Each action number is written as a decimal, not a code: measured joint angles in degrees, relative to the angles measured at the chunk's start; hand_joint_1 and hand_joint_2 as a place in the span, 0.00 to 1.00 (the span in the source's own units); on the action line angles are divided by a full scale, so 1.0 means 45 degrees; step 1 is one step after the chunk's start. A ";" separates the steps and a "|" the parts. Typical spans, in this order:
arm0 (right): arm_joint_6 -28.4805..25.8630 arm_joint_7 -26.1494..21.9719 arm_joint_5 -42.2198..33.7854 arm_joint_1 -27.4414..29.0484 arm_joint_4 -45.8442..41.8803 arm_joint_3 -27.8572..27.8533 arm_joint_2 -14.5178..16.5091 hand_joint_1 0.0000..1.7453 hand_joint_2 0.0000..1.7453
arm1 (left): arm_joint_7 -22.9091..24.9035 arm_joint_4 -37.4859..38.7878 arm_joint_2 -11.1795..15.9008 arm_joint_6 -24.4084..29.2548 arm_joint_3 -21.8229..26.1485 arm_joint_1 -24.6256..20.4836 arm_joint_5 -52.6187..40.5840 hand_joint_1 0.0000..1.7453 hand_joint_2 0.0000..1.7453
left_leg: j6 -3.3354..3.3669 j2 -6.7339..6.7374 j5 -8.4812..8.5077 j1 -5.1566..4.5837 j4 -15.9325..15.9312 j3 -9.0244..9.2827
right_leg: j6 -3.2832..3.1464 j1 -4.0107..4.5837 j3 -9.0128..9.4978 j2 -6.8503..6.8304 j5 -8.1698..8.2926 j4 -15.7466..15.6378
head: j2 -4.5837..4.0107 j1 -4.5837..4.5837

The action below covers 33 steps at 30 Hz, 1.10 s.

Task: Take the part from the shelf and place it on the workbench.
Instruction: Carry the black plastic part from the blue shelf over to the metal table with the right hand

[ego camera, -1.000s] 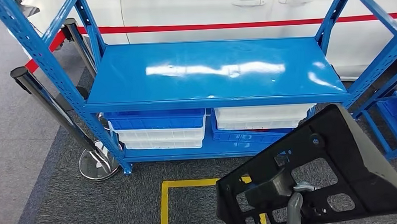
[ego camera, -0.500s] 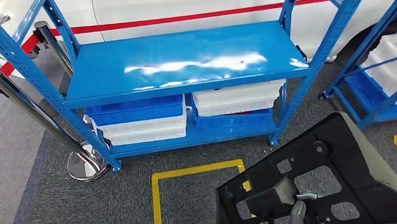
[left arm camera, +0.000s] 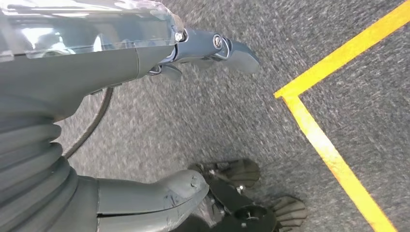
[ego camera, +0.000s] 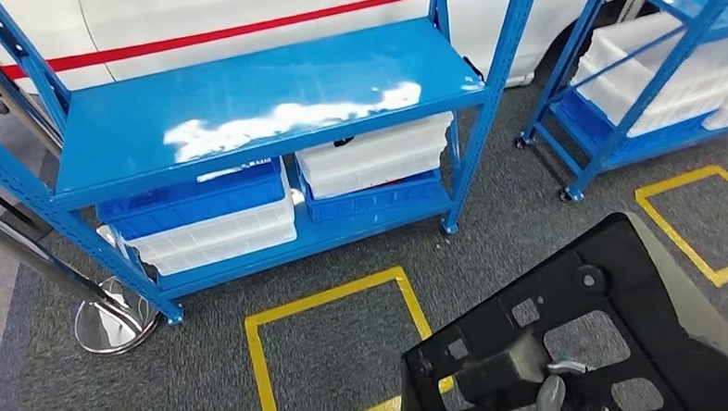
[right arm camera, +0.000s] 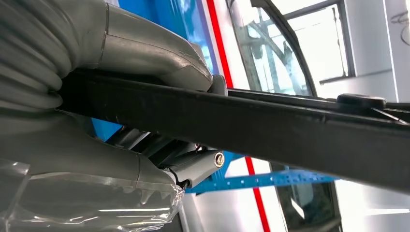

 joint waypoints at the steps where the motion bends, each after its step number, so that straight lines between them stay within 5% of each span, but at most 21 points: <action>1: 0.0011 0.0035 -0.0001 0.0033 -0.0013 -0.0024 0.0005 1.00 1.00 | 0.0002 0.0001 -0.0017 0.0000 -0.0015 0.0011 0.0012 0.00 1.00 | 0.0045 0.0195 0.0077 0.0033 -0.0020 -0.0068 | 0.0098 -0.0037 -0.0250 -0.0331 -0.0428 0.0573 | 0.0001 0.0051; 3: 0.0034 0.0110 -0.0004 0.0062 -0.0005 -0.0064 0.0007 1.00 1.00 | 0.0011 -0.0002 0.0012 0.0002 -0.0022 0.0058 0.0035 0.00 1.00 | 0.0069 0.0575 0.0165 0.0028 -0.0010 -0.0213 | 0.0318 -0.0163 -0.0907 -0.0809 -0.1421 0.2262 | 0.0002 0.0136; 5: 0.0045 0.0147 -0.0004 0.0103 0.0021 -0.0108 0.0007 1.00 1.00 | 0.0015 -0.0002 0.0027 0.0001 -0.0023 0.0080 0.0042 0.00 1.00 | 0.0020 0.0957 0.0215 0.0038 0.0011 -0.0307 | 0.0481 -0.0325 -0.1096 -0.0957 -0.1759 0.3194 | 0.0002 0.0138; 6: 0.0046 0.0152 -0.0004 0.0126 0.0029 -0.0128 0.0007 1.00 1.00 | 0.0016 -0.0002 0.0029 0.0000 -0.0024 0.0074 0.0042 0.00 1.00 | -0.0007 0.1136 0.0223 0.0047 0.0020 -0.0324 | 0.0537 -0.0394 -0.0800 -0.1023 -0.1583 0.2921 | 0.0002 0.0138; 8: 0.0048 0.0153 -0.0004 0.0149 0.0034 -0.0153 0.0007 1.00 1.00 | 0.0016 -0.0002 0.0027 -0.0002 -0.0029 0.0055 0.0040 0.00 1.00 | -0.0082 0.1439 0.0198 0.0060 0.0030 -0.0274 | 0.0546 -0.0452 0.0388 -0.1415 -0.0926 0.1124 | 0.0002 0.0139; 10: 0.0056 0.0155 -0.0004 0.0152 0.0032 -0.0159 0.0011 1.00 1.00 | 0.0016 -0.0002 0.0026 -0.0002 -0.0035 0.0035 0.0039 0.00 1.00 | -0.0237 0.1674 0.0149 0.0022 0.0052 -0.0234 | 0.0347 -0.0343 0.1193 -0.1862 -0.0626 -0.0276 | 0.0002 0.0121; 13: 0.0063 0.0159 -0.0004 0.0195 0.0029 -0.0199 0.0024 1.00 1.00 | 0.0016 -0.0002 0.0027 -0.0002 -0.0044 -0.0045 0.0039 0.00 1.00 | -0.0484 0.1950 0.0098 -0.0008 0.0046 -0.0176 | -0.0013 -0.0225 0.1221 -0.1732 -0.0636 -0.0543 | 0.0002 0.0088; 15: 0.0062 0.0158 -0.0009 0.0208 0.0027 -0.0243 0.0038 1.00 1.00 | 0.0015 -0.0002 0.0033 -0.0002 -0.0047 -0.0073 0.0040 0.00 1.00 | -0.0593 0.1488 -0.0219 0.0039 0.0391 -0.0292 | -0.0220 -0.0273 0.1207 -0.1489 -0.0554 -0.0655 | 0.0002 0.0049; 18: 0.0063 0.0157 -0.0013 0.0189 0.0029 -0.0279 0.0067 1.00 1.00 | 0.0016 -0.0002 0.0047 -0.0002 -0.0045 -0.0026 0.0042 0.00 1.00 | -0.0635 0.0514 -0.1344 0.0094 0.2392 -0.1178 | -0.0389 -0.0293 0.1194 -0.1139 -0.0502 -0.0712 | 0.0002 -0.0037; 20: 0.0063 0.0157 -0.0013 0.0190 0.0030 -0.0283 0.0070 1.00 1.00 | 0.0016 -0.0002 0.0050 -0.0002 -0.0045 -0.0005 0.0042 0.00 1.00 | -0.0645 0.0427 -0.1659 0.0094 0.3104 -0.1509 | -0.0402 -0.0284 0.1188 -0.1033 -0.0504 -0.0707 | 0.0002 -0.0049; 25: 0.0063 0.0156 -0.0013 0.0192 0.0033 -0.0293 0.0070 1.00 1.00 | 0.0017 -0.0002 0.0050 -0.0002 -0.0046 0.0019 0.0040 0.00 1.00 | -0.0659 0.0420 -0.1700 0.0097 0.3528 -0.1741 | -0.0403 -0.0271 0.1187 -0.0887 -0.0504 -0.0689 | 0.0002 -0.0046; 27: 0.0063 0.0157 -0.0013 0.0194 0.0038 -0.0320 0.0070 1.00 1.00 | 0.0019 -0.0002 0.0051 -0.0002 -0.0046 0.0056 0.0039 0.00 1.00 | -0.0676 0.0394 -0.1305 0.0113 0.3611 -0.1904 | -0.0399 -0.0258 0.1187 -0.0521 -0.0519 -0.0618 | 0.0002 -0.0046; 30: 0.0096 0.0195 0.0006 0.0213 0.0043 -0.0388 0.0083 1.00 1.00 | 0.0039 -0.0002 0.0075 0.0001 -0.0047 0.0064 0.0050 0.00 1.00 | -0.0493 -0.0384 0.0014 0.0217 0.1363 -0.1234 | -0.0034 -0.0300 0.0818 0.0578 -0.0524 -0.0200 | 0.0002 -0.0049; 31: 0.0114 0.0216 0.0013 0.0233 0.0045 -0.0413 0.0087 1.00 1.00 | 0.0045 -0.0002 0.0086 0.0005 -0.0047 0.0057 0.0053 0.00 1.00 | -0.0375 -0.0522 0.0221 0.0253 0.0847 -0.1074 | 0.0119 -0.0306 0.0667 0.0681 -0.0536 -0.0053 | 0.0002 -0.0038; 33: 0.0160 0.0252 0.0005 0.0245 0.0049 -0.0453 0.0087 1.00 1.00 | 0.0029 -0.0002 0.0096 0.0019 -0.0045 0.0045 0.0057 0.00 1.00 | -0.0189 -0.0144 0.0321 0.0259 0.0770 -0.1066 | 0.0262 -0.0281 0.0383 0.0029 -0.0870 0.0472 | 0.0002 0.0066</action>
